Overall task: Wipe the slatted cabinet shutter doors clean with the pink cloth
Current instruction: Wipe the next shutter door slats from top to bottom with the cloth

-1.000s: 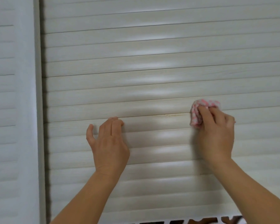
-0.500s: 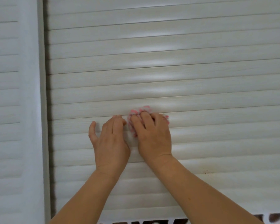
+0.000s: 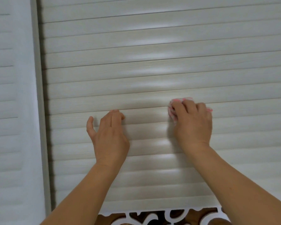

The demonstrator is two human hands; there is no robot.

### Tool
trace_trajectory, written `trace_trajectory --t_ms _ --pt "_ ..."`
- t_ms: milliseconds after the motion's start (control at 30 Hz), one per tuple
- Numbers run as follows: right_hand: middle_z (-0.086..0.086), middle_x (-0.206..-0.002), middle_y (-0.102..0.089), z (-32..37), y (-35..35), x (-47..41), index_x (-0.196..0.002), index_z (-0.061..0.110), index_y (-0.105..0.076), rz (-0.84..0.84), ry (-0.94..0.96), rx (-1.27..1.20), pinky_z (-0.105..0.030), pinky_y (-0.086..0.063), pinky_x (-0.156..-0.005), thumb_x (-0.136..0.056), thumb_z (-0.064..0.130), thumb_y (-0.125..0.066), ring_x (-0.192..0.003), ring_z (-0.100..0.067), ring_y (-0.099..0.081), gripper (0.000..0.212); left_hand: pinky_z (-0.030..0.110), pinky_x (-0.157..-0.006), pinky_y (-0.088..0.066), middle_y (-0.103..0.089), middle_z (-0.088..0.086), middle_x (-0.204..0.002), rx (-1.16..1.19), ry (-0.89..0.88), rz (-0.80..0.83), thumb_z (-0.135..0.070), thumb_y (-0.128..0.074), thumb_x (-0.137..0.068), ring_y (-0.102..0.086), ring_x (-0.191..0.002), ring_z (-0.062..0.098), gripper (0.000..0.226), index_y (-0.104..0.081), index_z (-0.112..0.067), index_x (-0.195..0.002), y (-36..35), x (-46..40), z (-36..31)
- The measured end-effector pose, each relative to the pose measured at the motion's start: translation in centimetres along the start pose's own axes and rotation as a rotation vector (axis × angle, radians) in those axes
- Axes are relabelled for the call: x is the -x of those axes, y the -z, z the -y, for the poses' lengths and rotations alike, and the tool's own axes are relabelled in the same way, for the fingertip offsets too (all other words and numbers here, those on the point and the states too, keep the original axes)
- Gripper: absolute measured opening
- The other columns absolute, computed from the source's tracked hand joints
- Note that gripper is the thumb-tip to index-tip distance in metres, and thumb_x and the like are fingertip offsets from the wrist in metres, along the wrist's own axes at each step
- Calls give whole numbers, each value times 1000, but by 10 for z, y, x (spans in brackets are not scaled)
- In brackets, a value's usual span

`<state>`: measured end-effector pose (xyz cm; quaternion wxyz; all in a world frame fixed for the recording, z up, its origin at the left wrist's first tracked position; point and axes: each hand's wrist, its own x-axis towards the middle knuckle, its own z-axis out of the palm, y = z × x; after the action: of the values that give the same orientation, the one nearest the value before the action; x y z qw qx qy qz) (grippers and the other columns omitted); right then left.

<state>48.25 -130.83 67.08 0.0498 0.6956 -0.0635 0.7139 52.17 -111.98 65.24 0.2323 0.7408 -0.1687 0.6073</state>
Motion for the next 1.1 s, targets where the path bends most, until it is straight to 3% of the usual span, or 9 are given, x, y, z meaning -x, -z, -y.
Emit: trace_trajectory --t_ms 300,467,633,700,767,833,933,1033,1100 --pt "-10 -97 -66 29 -4 -6 -103 16 -70 70 253 -20 -44 -49 -70 -64 18 -77 -80 -32 -59 39 58 -106 -12 -61 5 -112 -58 -2 7 19 -51 -55 -59 -104 22 55 -50 -15 -98 4 2 -7" --pt "-14 -100 -65 -40 11 -3 -103 16 -69 98 98 -58 -46 -46 -71 -80 21 -52 -76 -37 -57 30 57 -107 -7 -61 6 -114 -80 46 54 20 -48 -56 -57 -110 23 55 -53 -13 -100 6 3 -14" --pt "-17 -107 -62 -19 18 -2 -107 12 -68 249 -60 -129 -55 -50 -73 -67 5 -71 -85 -42 -56 41 52 -110 2 -55 5 -123 -81 139 83 16 -43 -61 -49 -119 19 53 -50 -13 -105 7 3 -26" --pt "-14 -114 -59 -8 24 -7 -114 16 -66 345 33 -271 -50 -49 -80 -71 6 -72 -95 -39 -53 44 53 -110 2 -52 4 -123 -80 166 97 15 -41 -62 -46 -121 19 53 -49 -13 -105 9 3 -34" --pt "-8 -112 -58 -13 39 -17 -119 17 -63 460 50 -486 -30 -50 -81 -88 8 -58 -93 -20 -55 33 53 -110 2 -49 5 -127 -85 183 117 15 -41 -62 -42 -126 19 52 -48 -13 -106 11 4 -38" --pt "-6 -92 -61 -31 51 -28 -113 13 -61 459 -130 -784 -10 -45 -54 -94 -2 -44 -60 2 -57 30 53 -110 3 -45 6 -134 -93 179 140 15 -41 -63 -37 -130 18 52 -48 -12 -108 14 5 -38" --pt "-4 -79 -64 -79 54 -37 -99 28 -50 264 -569 -910 -23 -41 -45 -94 12 -52 -38 -5 -50 17 52 -110 5 -45 5 -136 -113 173 169 13 -41 -65 -35 -132 15 51 -48 -13 -109 17 3 -36" --pt "-6 -84 -64 -112 43 -42 -92 28 -58 70 -777 -817 -31 -46 -55 -90 26 -54 -54 -12 -56 5 53 -110 5 -50 6 -131 -117 160 176 13 -43 -65 -39 -130 15 50 -49 -12 -107 17 1 -34" --pt "-5 -104 -59 -116 36 -47 -105 24 -67 -18 -811 -710 -34 -51 -79 -89 24 -53 -82 -18 -60 21 54 -109 4 -55 6 -123 -127 134 180 13 -44 -63 -44 -124 17 48 -49 -12 -104 17 1 -30"
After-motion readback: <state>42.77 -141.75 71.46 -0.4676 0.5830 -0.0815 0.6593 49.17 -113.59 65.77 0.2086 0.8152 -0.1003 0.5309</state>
